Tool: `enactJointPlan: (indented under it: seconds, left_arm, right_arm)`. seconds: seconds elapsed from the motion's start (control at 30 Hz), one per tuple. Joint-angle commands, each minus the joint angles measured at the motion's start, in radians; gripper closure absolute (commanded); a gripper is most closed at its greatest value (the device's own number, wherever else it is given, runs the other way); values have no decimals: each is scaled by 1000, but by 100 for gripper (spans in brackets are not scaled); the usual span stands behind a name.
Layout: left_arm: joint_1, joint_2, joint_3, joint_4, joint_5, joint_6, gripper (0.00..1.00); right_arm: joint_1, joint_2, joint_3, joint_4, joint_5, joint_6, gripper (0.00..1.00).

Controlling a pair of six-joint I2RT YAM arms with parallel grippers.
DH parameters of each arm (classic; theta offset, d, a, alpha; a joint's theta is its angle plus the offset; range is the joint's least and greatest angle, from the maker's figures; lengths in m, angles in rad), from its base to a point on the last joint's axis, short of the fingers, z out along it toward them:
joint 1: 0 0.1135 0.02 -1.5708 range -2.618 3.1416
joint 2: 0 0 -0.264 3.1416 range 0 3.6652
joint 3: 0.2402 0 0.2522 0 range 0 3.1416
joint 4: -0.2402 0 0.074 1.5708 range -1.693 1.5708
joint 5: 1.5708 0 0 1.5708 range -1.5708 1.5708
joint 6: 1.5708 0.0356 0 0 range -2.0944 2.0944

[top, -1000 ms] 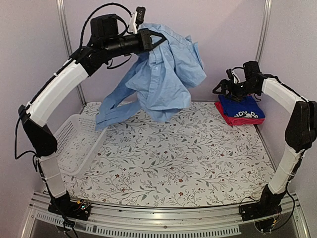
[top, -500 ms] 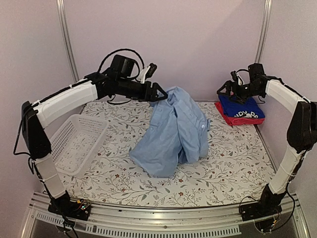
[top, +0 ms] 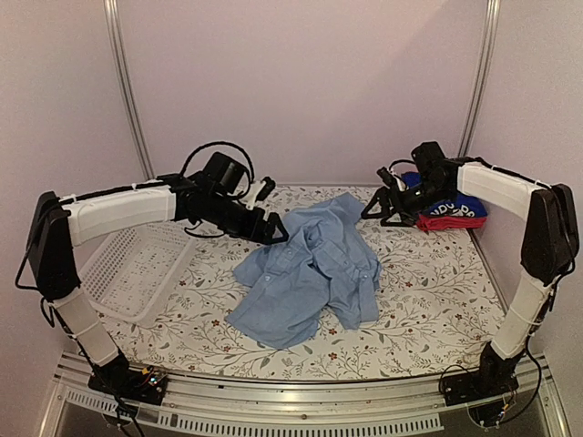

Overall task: Fold and stack the mixed laundry pile
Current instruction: Pick up the crumpled shirt from the center of the board.

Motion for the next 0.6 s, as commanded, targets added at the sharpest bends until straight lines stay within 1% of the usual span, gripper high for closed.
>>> enactJointPlan:
  seconds: [0.0, 0.07, 0.17, 0.23, 0.3, 0.37, 0.43, 0.5, 0.57]
  left_arm:
    - [-40, -28, -131, 78, 87, -9, 9]
    - [-51, -48, -171, 101, 86, -24, 9]
    - [-90, -67, -233, 86, 25, -11, 8]
    - [-124, -72, -276, 67, -3, -3, 8]
    - [-175, -91, -322, 48, -66, -5, 10]
    - [-222, -138, -366, 44, -136, -21, 10]
    - [-285, -186, -400, 44, -204, -21, 12]
    - [-367, -200, -413, 14, -285, -6, 12]
    - [-418, -186, -423, -7, -310, 0, 12]
  right_arm:
    - [105, 26, -27, -66, 4, -43, 6]
    - [109, 39, -62, -75, -1, -33, 7]
    - [113, 9, -153, -68, -6, -27, 7]
    - [128, -20, -203, -81, 39, -38, 7]
    - [157, -68, -247, -91, 124, -41, 7]
    - [178, -121, -293, -81, 160, -32, 7]
    - [186, -195, -347, -49, 146, -10, 11]
    - [197, -246, -392, -30, 112, 11, 15]
    - [220, -262, -415, -40, 119, 20, 16]
